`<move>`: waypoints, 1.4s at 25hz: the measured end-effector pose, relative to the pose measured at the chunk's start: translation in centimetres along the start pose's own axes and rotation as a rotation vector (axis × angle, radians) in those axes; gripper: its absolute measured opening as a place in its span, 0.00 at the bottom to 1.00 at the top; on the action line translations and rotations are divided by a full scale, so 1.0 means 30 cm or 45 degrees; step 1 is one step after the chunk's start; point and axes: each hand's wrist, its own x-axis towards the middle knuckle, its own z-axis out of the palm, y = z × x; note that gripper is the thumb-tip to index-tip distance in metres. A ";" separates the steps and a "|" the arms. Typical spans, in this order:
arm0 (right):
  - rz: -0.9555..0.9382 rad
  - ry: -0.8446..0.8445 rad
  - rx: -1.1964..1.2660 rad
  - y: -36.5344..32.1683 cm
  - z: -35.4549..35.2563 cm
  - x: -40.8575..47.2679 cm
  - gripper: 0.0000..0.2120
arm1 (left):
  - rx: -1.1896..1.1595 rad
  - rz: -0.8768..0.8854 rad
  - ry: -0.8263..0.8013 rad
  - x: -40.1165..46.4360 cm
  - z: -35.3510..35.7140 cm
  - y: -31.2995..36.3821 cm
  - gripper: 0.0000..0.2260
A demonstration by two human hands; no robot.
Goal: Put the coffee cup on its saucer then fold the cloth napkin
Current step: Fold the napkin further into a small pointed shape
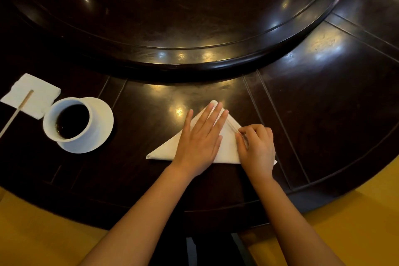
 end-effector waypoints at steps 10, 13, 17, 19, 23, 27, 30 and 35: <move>-0.089 -0.394 -0.260 -0.131 0.063 -0.123 0.24 | 0.071 -0.051 -0.275 0.026 0.063 -0.021 0.25; -0.104 -0.457 -0.336 -0.058 0.048 -0.132 0.26 | 0.031 -0.075 -0.278 0.029 0.057 -0.023 0.25; 0.074 -0.439 -0.459 0.057 -0.030 -0.159 0.28 | 0.024 -0.083 -0.286 0.030 0.065 -0.025 0.25; 0.285 -0.436 -0.480 0.088 -0.060 -0.161 0.30 | 0.027 -0.097 -0.305 0.026 0.064 -0.021 0.25; 0.186 -0.350 -0.433 -0.001 -0.037 -0.083 0.29 | -0.130 -0.260 -0.223 0.034 0.041 0.010 0.26; -0.347 -0.572 -0.372 -0.102 0.069 -0.012 0.27 | 0.001 -0.283 -0.115 -0.051 0.002 -0.043 0.25; -0.476 -0.660 -0.423 -0.069 0.095 0.013 0.27 | 0.065 -0.148 -0.220 -0.184 -0.002 -0.136 0.26; -0.790 -0.775 -0.419 -0.044 0.090 0.088 0.27 | 0.024 -0.121 -0.292 -0.324 -0.013 -0.135 0.29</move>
